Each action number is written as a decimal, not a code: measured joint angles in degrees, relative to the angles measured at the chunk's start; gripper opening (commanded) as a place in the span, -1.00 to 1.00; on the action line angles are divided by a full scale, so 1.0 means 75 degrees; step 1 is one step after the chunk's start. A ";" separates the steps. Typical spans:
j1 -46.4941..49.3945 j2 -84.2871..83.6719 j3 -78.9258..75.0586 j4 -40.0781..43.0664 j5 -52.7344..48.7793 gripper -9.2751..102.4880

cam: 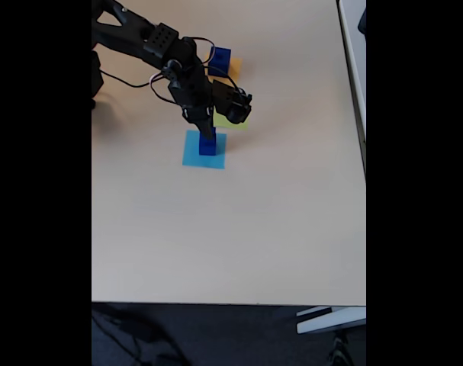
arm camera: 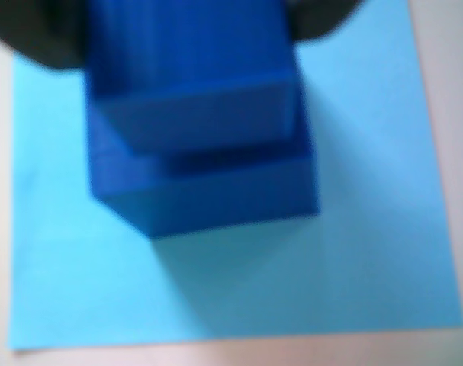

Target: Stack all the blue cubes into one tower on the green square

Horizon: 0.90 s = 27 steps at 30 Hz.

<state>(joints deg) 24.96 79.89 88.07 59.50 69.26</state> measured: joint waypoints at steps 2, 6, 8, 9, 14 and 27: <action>0.0000 0.0000 0.0000 0.0000 0.0000 -0.62; 0.0000 0.0000 0.0000 0.0000 0.0000 -0.61; 0.0000 0.0000 0.0023 0.0000 0.0000 -0.61; 0.0000 0.0000 0.0035 0.0000 0.0000 -0.61; 0.0000 0.0000 0.0070 0.0000 0.0000 -0.60; 0.0000 0.0000 0.0070 -0.0059 0.0047 -0.54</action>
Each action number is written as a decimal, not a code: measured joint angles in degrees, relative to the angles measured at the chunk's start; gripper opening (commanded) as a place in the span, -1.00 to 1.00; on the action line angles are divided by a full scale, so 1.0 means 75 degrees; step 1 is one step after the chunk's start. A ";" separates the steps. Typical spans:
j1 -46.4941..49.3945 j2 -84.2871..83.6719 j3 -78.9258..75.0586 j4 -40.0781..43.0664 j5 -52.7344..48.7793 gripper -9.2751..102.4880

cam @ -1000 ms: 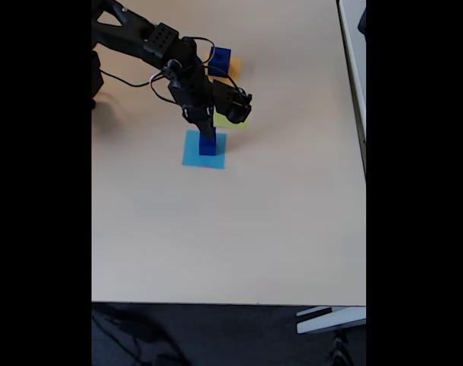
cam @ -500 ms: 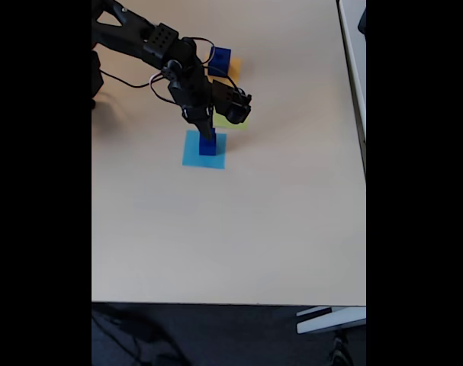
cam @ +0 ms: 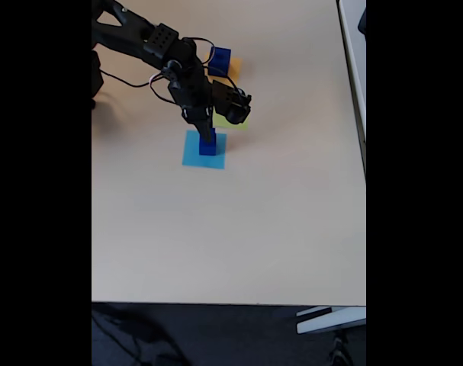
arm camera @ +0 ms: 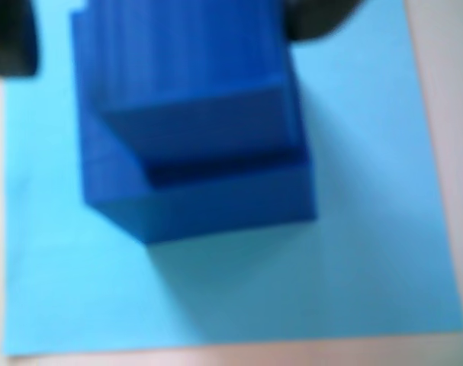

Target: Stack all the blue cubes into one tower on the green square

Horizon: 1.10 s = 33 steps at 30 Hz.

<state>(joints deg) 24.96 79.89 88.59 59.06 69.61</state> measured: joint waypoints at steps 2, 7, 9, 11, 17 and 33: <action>0.0000 0.0000 0.0000 -0.0012 0.0000 -0.54; 0.0000 0.0000 0.0000 -0.0059 0.0000 -0.54; 0.0000 0.0000 0.0012 -0.0059 0.0000 -0.54; 0.0000 0.0000 0.0059 -0.0070 0.0000 -0.54; -0.0035 0.0000 0.0094 -0.0082 0.0000 -0.54; -0.0035 0.0012 0.0199 -0.0199 -0.0023 -0.54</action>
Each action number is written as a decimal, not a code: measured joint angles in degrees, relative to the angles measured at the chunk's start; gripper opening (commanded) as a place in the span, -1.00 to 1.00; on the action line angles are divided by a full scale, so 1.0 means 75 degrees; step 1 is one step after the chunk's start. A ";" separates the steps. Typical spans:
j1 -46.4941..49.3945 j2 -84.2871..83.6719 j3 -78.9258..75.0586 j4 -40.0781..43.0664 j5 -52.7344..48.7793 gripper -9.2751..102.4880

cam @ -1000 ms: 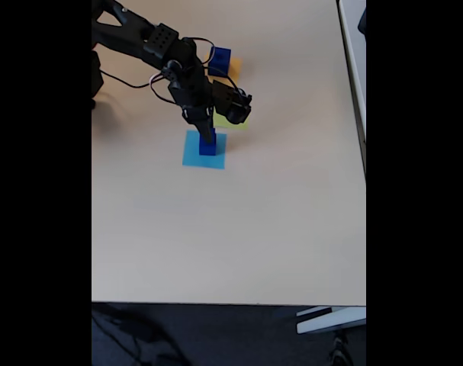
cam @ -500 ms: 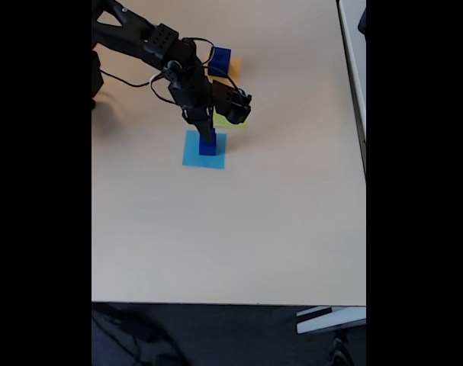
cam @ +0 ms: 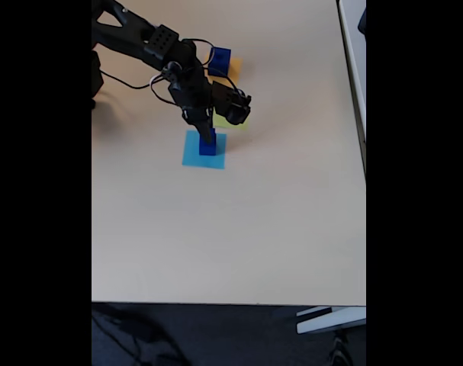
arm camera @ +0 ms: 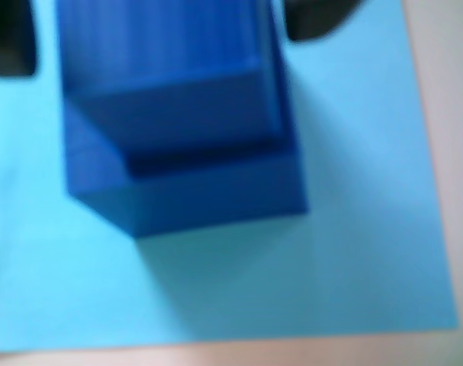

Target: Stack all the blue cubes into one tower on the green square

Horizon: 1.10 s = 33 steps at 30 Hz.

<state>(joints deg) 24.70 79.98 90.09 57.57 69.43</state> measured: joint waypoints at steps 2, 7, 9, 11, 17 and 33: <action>0.0000 0.0000 0.0000 0.0000 0.0000 -0.54; 0.0000 0.0000 0.0000 0.0000 0.0000 -0.54; 0.0000 0.0000 0.0000 -0.0012 0.0000 -0.54; 0.0000 0.0000 0.0000 -0.0023 0.0000 -0.54; 0.0000 0.0000 0.0000 -0.0023 -0.0047 -0.54; 0.0000 0.0000 0.0023 -0.0141 -0.0270 -0.54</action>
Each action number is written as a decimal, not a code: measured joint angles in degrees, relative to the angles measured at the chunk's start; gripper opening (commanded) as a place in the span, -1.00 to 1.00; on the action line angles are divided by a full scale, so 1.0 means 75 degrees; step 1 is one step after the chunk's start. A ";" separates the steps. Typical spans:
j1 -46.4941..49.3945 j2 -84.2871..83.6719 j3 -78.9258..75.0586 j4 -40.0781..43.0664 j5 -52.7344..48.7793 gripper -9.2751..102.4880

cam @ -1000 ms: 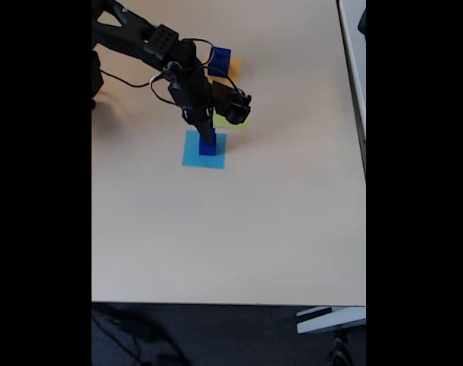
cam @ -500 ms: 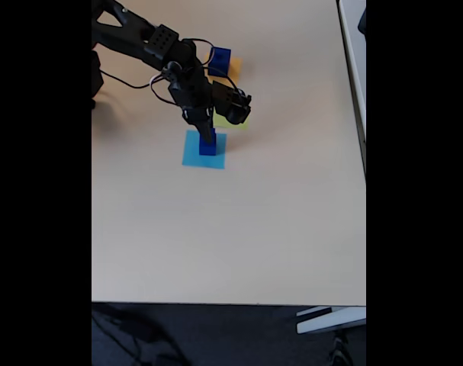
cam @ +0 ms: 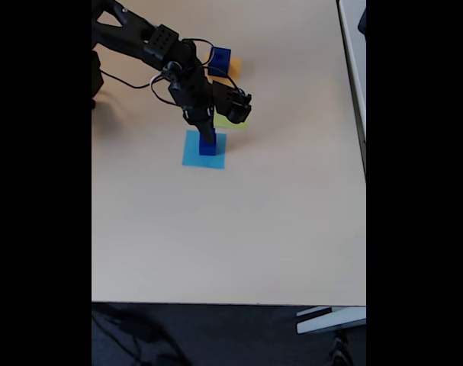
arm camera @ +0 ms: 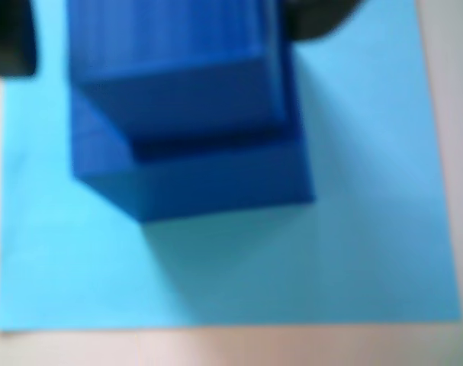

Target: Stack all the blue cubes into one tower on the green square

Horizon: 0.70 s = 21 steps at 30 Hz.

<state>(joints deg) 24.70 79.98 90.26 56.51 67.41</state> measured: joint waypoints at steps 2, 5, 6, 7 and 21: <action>0.0000 0.0000 0.0000 0.0000 0.0000 -0.54; 0.0000 0.0000 0.0047 -0.0023 -0.0047 -0.54; 0.0000 0.0000 0.0070 -0.0023 -0.0059 -0.54; 0.0000 0.0000 0.0094 -0.0047 -0.0070 -0.54; 0.0000 0.0000 0.0187 -0.0164 -0.0187 -0.54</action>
<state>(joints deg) 24.70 79.98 91.67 55.28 66.01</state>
